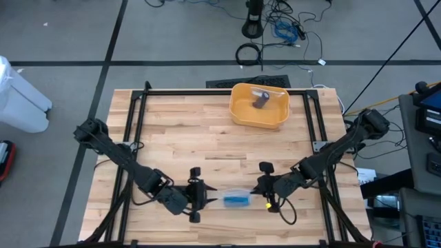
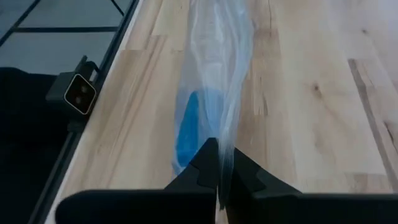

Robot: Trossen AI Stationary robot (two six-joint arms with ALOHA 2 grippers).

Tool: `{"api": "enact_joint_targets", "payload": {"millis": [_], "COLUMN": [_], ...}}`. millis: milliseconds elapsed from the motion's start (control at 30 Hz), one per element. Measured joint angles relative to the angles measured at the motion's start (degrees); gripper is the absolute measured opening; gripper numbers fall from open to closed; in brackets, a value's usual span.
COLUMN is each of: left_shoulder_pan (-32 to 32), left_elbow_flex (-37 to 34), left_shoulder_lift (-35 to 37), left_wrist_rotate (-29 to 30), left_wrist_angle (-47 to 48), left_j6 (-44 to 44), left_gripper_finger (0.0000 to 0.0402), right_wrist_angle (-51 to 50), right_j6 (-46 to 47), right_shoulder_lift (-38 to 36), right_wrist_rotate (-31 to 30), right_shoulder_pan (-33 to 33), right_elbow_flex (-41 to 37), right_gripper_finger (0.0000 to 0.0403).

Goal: Roll bandage
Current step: Close the transparent zip bag

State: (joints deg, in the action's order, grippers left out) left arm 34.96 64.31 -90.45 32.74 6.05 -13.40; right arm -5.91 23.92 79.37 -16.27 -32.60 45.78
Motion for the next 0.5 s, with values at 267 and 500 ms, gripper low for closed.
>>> {"api": "enact_joint_targets", "payload": {"millis": [267,500], "left_shoulder_pan": [-6.3,-9.5], "left_elbow_flex": [0.0,0.0], "left_shoulder_lift": [-3.4,-3.4], "left_wrist_rotate": [-7.1,-11.4], "left_wrist_angle": [-2.9,-4.8], "left_j6": [6.1,6.3], "left_gripper_finger": [0.0228,0.0242], "right_wrist_angle": [4.3,5.3], "right_j6": [-4.4,-6.3], "right_shoulder_lift": [2.5,2.9], "right_wrist_rotate": [-0.3,-5.9], "right_shoulder_pan": [1.6,2.0], "right_elbow_flex": [0.0,0.0], "right_gripper_finger": [0.0000,0.0000]}}
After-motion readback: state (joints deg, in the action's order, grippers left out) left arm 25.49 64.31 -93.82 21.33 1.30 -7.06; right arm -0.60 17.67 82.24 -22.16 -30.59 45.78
